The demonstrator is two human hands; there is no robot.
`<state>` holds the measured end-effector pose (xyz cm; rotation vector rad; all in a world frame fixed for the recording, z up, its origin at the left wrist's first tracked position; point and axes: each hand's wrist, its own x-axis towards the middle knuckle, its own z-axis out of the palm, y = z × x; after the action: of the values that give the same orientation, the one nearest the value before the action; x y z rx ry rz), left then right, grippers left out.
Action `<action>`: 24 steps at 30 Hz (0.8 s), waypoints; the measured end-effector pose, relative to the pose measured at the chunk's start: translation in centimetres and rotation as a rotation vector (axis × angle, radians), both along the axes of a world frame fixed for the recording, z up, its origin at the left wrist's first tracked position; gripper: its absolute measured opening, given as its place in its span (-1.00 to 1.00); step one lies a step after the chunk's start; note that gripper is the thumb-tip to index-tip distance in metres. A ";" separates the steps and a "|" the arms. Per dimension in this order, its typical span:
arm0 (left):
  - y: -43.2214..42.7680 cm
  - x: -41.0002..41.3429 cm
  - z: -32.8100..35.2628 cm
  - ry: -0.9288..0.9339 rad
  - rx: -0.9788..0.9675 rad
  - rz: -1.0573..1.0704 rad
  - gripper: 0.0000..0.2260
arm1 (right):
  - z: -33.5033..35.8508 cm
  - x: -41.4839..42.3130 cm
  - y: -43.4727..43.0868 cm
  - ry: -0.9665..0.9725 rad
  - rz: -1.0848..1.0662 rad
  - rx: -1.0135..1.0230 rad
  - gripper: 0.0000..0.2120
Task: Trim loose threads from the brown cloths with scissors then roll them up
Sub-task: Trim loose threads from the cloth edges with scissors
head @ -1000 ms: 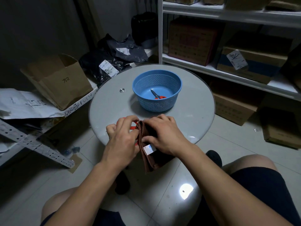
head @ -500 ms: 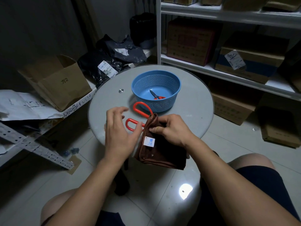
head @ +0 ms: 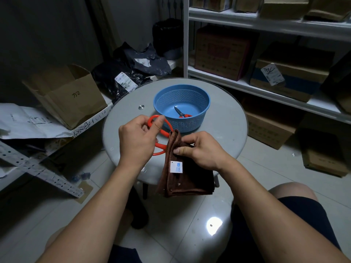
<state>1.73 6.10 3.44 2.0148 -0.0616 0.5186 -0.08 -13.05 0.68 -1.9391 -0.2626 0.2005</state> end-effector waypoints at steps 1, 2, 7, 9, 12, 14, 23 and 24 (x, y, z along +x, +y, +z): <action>0.0 -0.2 0.0 0.019 -0.040 0.010 -0.61 | 0.1 0.1 -0.1 0.013 0.014 -0.006 -0.82; -0.1 -0.3 0.1 0.032 -0.067 0.017 -0.64 | 0.1 0.2 -0.3 0.026 0.030 -0.005 -0.78; 1.4 -0.6 0.7 0.073 -0.194 0.115 -0.76 | -0.7 0.8 -2.3 0.093 -0.008 -0.028 -0.51; 3.6 0.0 0.9 0.086 -0.246 0.203 -0.76 | -1.1 0.7 -3.9 0.129 -0.121 -0.035 -0.82; 4.8 0.2 0.7 0.099 -0.272 0.229 -0.72 | -0.4 0.8 -3.6 0.142 -0.229 0.134 -0.96; 4.4 -0.1 0.3 0.121 -0.288 0.244 -0.67 | 0.2 1.5 -2.0 0.066 -0.271 0.072 -0.90; 5.4 -0.8 -0.4 0.192 -0.523 0.336 -0.82 | 0.0 1.6 2.4 -0.113 -0.353 -0.573 -0.57; 5.5 -0.9 -0.4 0.196 -0.564 0.349 -0.84 | 0.1 1.2 2.6 -0.187 -0.394 -0.575 -0.61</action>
<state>0.86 11.56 3.08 1.5110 0.5111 0.4852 1.15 -10.48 0.76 -2.5376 0.0726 -0.1897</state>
